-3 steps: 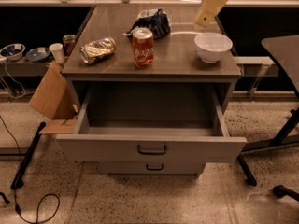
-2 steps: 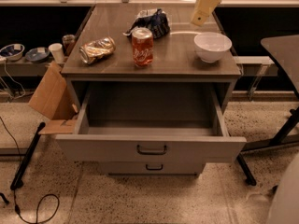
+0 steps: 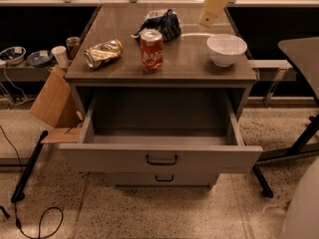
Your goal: Place blue chip bag into top drawer
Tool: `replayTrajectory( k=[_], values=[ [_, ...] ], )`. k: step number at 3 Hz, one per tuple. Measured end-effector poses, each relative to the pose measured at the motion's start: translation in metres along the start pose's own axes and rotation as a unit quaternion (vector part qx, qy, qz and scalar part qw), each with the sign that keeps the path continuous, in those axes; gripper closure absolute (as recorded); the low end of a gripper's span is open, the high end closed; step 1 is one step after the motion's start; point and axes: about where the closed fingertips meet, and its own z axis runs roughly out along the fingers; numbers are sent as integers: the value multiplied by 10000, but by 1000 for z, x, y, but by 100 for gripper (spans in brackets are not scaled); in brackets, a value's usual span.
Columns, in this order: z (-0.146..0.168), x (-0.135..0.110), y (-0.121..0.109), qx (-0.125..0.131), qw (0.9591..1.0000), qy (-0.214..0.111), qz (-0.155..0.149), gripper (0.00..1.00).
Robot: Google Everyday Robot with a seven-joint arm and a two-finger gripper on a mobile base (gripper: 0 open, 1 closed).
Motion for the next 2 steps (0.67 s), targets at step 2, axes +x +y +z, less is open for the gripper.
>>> replayTrajectory(
  k=[2],
  values=[
    [51, -18, -13, 830, 9955, 86, 457, 0]
  ],
)
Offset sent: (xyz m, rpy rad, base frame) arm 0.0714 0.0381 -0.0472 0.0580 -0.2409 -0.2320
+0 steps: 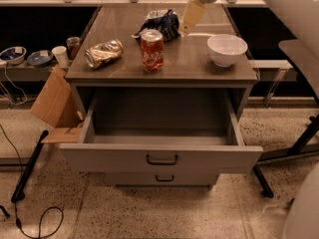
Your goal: Place blue chip bag into top drawer
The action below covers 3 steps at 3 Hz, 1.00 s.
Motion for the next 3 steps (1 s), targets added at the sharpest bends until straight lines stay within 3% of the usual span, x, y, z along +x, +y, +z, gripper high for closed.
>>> replayTrajectory(
  k=[1, 3],
  values=[
    [45, -7, -2, 367, 9992, 101, 139, 0],
    [97, -11, -11, 561, 9982, 210, 70, 0]
  ],
)
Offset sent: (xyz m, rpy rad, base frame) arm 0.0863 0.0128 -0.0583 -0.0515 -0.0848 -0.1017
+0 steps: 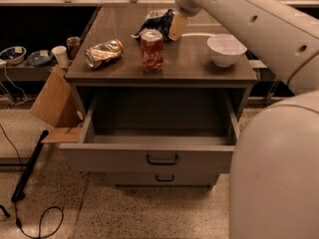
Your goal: Place blue chip bag into top drawer
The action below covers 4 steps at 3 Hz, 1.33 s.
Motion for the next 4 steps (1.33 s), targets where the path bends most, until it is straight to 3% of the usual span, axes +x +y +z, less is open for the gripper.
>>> replayTrajectory(
  k=[2, 4],
  values=[
    [40, -23, 1, 72, 9997, -174, -121, 0],
    [58, -37, 7, 51, 9993, -300, -223, 0]
  ],
)
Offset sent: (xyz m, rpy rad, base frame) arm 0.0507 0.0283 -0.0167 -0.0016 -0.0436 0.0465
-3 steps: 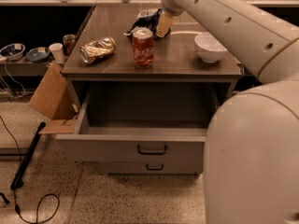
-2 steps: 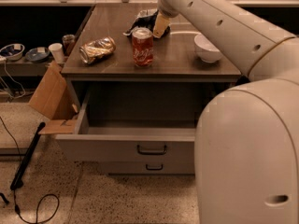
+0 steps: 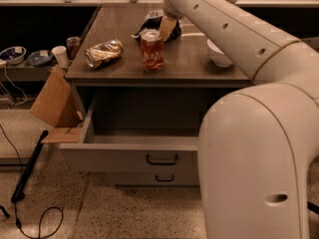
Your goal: Place blue chip bag into top drawer
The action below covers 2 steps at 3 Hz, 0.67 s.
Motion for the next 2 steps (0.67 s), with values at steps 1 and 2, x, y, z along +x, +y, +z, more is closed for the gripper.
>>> replayTrajectory(
  k=[1, 2],
  values=[
    [8, -7, 2, -91, 9999, -43, -83, 0],
    [14, -11, 5, -268, 9995, -30, -186, 0]
  ],
)
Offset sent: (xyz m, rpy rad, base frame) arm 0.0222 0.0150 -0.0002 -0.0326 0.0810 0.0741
